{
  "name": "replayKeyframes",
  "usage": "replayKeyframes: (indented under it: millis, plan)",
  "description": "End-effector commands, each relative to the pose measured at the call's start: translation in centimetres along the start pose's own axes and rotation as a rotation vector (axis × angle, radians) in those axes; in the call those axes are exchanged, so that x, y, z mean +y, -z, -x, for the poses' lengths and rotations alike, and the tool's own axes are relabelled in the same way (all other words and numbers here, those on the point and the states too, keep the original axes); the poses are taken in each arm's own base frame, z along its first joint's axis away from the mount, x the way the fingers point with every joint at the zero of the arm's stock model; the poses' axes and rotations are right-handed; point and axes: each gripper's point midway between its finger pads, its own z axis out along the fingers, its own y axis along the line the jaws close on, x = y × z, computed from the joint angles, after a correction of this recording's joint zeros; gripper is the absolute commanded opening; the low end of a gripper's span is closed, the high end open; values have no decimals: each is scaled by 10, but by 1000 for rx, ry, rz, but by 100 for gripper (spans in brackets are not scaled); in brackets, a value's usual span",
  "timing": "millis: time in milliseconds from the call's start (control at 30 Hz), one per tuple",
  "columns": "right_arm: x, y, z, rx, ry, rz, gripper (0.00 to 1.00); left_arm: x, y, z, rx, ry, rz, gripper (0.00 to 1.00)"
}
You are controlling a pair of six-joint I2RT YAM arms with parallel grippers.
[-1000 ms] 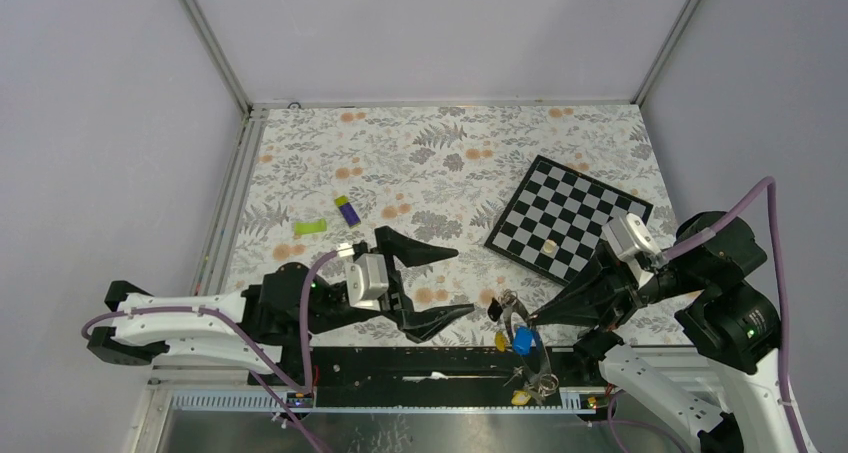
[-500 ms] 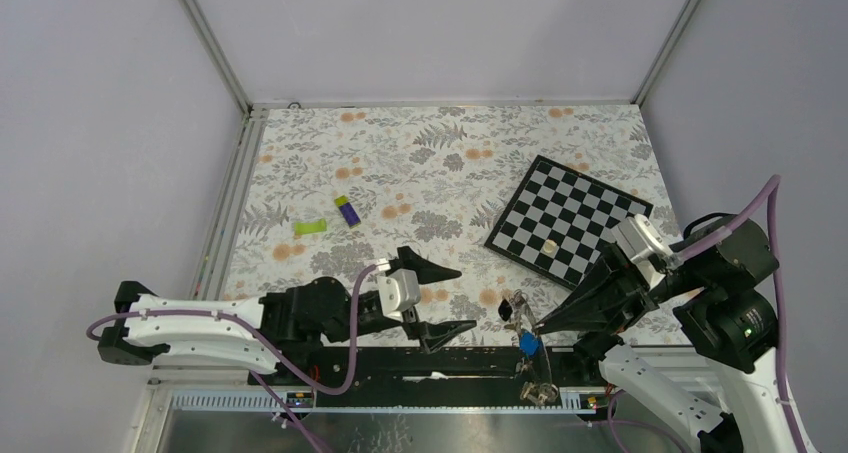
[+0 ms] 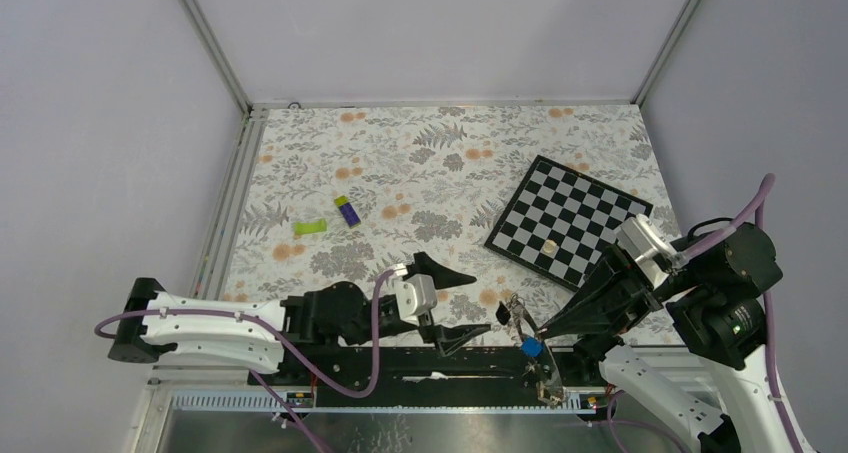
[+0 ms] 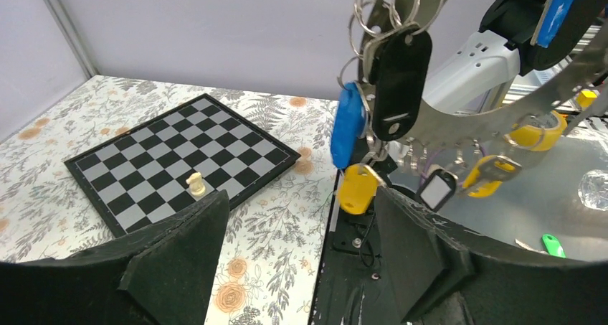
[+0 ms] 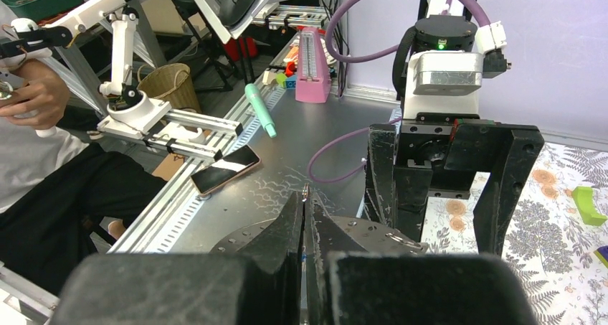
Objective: Remove the keys from the keyring
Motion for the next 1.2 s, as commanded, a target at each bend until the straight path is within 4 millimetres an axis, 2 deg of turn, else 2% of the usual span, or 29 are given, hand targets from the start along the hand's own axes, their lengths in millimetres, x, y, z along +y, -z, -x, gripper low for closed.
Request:
replayKeyframes:
  millis: [0,267,667,1167]
  plan:
    - [8,0,8,-11,54,23,0,-9,-8,25,-103,31,-40,80]
    - [9,0,9,-16,47,25,0,-8,-20,25,-110,5,-29,75]
    - [9,0,6,-15,39,26,0,-9,-23,35,-132,-15,-36,51]
    - [11,0,6,-18,36,29,0,-14,-27,40,-150,-15,-55,53]
